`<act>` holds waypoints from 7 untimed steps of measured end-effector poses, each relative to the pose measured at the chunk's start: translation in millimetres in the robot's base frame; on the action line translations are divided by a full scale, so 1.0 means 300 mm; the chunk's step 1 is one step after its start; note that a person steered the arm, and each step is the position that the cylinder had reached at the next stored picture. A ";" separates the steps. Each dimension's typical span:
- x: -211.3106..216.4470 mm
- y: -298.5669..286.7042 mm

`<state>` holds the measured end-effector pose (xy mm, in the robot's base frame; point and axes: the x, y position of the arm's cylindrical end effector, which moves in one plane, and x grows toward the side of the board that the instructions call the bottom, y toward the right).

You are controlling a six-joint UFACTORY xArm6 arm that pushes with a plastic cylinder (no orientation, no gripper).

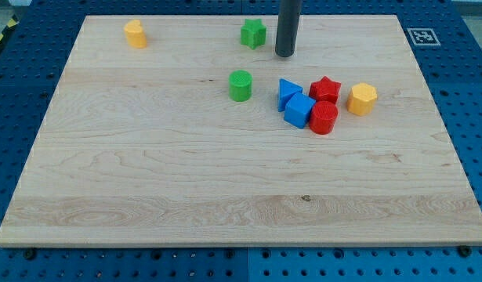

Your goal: Move your hand horizontally to the green circle

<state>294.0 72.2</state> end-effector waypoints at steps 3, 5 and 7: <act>0.084 0.009; 0.084 0.105; 0.084 0.234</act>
<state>319.2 142.3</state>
